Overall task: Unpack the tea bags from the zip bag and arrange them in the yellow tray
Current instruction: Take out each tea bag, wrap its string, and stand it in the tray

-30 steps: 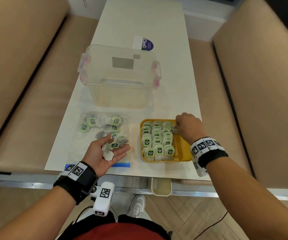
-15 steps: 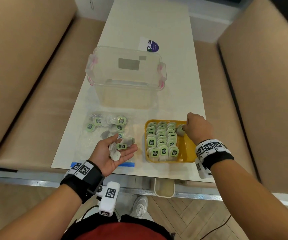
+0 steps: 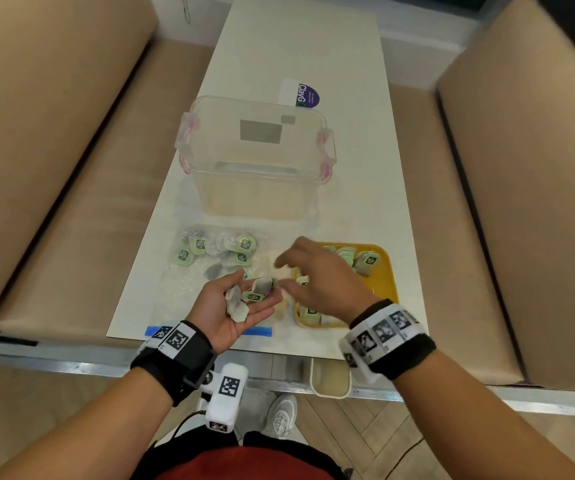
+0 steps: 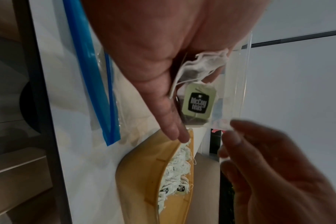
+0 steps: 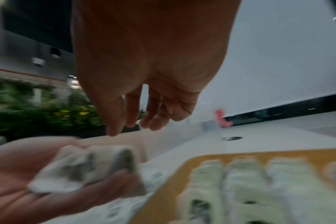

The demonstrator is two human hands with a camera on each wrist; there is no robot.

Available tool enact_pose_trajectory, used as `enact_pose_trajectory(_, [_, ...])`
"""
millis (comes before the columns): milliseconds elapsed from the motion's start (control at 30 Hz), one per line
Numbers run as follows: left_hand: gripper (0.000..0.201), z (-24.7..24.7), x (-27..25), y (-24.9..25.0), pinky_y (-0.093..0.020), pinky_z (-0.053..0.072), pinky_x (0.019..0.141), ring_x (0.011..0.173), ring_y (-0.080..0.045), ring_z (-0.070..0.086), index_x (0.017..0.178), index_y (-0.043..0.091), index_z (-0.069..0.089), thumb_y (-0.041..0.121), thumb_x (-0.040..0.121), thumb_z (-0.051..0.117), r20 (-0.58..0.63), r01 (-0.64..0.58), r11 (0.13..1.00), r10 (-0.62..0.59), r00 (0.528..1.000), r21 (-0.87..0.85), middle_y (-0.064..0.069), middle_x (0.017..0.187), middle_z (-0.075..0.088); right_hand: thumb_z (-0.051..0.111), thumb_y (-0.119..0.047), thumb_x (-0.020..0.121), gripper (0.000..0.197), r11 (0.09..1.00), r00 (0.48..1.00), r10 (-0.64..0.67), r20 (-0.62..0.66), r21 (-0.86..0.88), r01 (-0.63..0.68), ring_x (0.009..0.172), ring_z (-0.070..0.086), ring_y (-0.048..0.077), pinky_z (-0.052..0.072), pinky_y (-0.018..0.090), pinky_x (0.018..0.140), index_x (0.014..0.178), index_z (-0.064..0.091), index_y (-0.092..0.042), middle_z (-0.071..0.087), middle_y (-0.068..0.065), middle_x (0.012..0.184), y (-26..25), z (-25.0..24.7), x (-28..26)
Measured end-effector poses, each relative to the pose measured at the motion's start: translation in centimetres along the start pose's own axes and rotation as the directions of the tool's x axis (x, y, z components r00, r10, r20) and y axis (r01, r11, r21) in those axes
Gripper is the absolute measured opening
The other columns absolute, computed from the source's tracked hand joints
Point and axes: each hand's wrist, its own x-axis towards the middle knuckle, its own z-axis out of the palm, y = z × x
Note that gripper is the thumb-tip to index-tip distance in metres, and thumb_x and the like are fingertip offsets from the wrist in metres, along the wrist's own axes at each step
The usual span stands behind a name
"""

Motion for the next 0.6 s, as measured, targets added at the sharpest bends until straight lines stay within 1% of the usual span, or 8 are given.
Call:
enact_pose_trajectory(67, [0.035,0.1,-0.2,0.0,-0.045,0.057,0.091,0.095,-0.032,0.074,0.115,0.002,0.063,0.031,0.104,0.047,0.021,-0.023,1.0,0.024,0.999,-0.017,-0.019,0.108,0.072,0.072,-0.032,0.082,0.031,0.995,0.994,-0.1,0.052,-0.018,0.101,0.087,0.054,0.014,0.047,0.031,0.068,0.112,0.067,-0.024,0.053,-0.003,0.103,-1.7,1.9,0.5])
enact_pose_trajectory(133, [0.034,0.3,-0.3,-0.1,-0.042,0.059,0.083,0.09,-0.028,0.074,0.117,0.004,0.064,0.028,0.105,0.045,0.034,-0.041,0.999,0.042,0.999,-0.026,-0.015,0.103,0.071,0.075,-0.03,0.078,0.036,0.99,0.991,-0.116,0.069,-0.069,0.12,0.092,0.054,0.019,0.048,0.034,0.066,0.113,0.068,-0.024,0.052,-0.001,0.104,-2.3,3.4,1.1])
enact_pose_trajectory(267, [0.035,0.0,-0.1,-0.1,-0.046,0.062,0.08,0.082,-0.026,0.073,0.117,0.004,0.064,0.03,0.105,0.044,0.03,-0.028,0.999,0.03,0.999,-0.037,-0.015,0.102,0.069,0.073,-0.017,0.076,0.021,0.977,0.983,-0.182,0.015,-0.112,0.183,0.083,0.055,0.028,0.05,0.04,0.062,0.097,0.073,-0.013,0.057,0.007,0.096,-2.2,4.5,1.6])
enact_pose_trajectory(333, [0.035,0.0,0.0,0.0,-0.046,0.06,0.081,0.074,-0.023,0.072,0.111,0.003,0.065,0.029,0.104,0.044,0.019,-0.029,0.999,0.029,0.999,-0.046,-0.013,0.093,0.069,0.071,-0.015,0.078,0.016,0.977,0.981,-0.194,-0.004,-0.092,0.193,0.082,0.055,0.027,0.049,0.04,0.063,0.093,0.073,-0.012,0.057,0.006,0.095,-2.1,4.5,1.5])
enact_pose_trajectory(400, [0.036,0.1,0.0,0.0,-0.046,0.058,0.084,0.071,-0.021,0.072,0.104,0.002,0.068,0.028,0.105,0.043,0.013,-0.037,0.999,0.037,0.999,-0.038,-0.012,0.089,0.071,0.068,-0.01,0.079,0.013,0.988,0.988,-0.152,-0.013,-0.003,0.152,0.085,0.055,0.022,0.049,0.037,0.067,0.092,0.07,-0.01,0.056,0.003,0.096,-2.1,3.9,1.3])
enact_pose_trajectory(500, [0.046,0.4,0.1,0.2,-0.043,0.059,0.082,0.077,-0.025,0.074,0.084,0.002,0.078,0.026,0.104,0.044,0.014,-0.053,0.999,0.053,0.999,0.006,-0.015,0.092,0.074,0.066,-0.01,0.083,0.006,0.985,0.996,-0.088,-0.033,0.144,0.092,0.08,0.056,0.015,0.049,0.034,0.07,0.089,0.066,-0.011,0.054,-0.004,0.092,-1.8,2.8,1.1])
enact_pose_trajectory(533, [0.044,0.4,0.1,0.2,-0.042,0.059,0.083,0.079,-0.026,0.075,0.087,0.002,0.077,0.026,0.104,0.045,0.002,-0.055,0.998,0.055,0.998,0.032,-0.016,0.092,0.074,0.067,-0.011,0.084,0.004,0.983,0.997,-0.072,-0.031,0.166,0.076,0.078,0.057,0.014,0.049,0.034,0.07,0.088,0.065,-0.011,0.054,-0.005,0.089,-1.7,2.5,1.0])
enact_pose_trajectory(600, [0.035,0.6,0.2,0.2,-0.043,0.056,0.09,0.086,-0.028,0.074,0.107,0.0,0.071,0.024,0.103,0.046,-0.016,-0.051,0.997,0.052,0.999,0.055,-0.018,0.097,0.074,0.066,-0.012,0.085,0.004,0.981,0.999,-0.041,-0.02,0.189,0.044,0.077,0.057,0.015,0.049,0.032,0.07,0.088,0.064,-0.013,0.056,-0.005,0.085,-1.4,2.1,1.0])
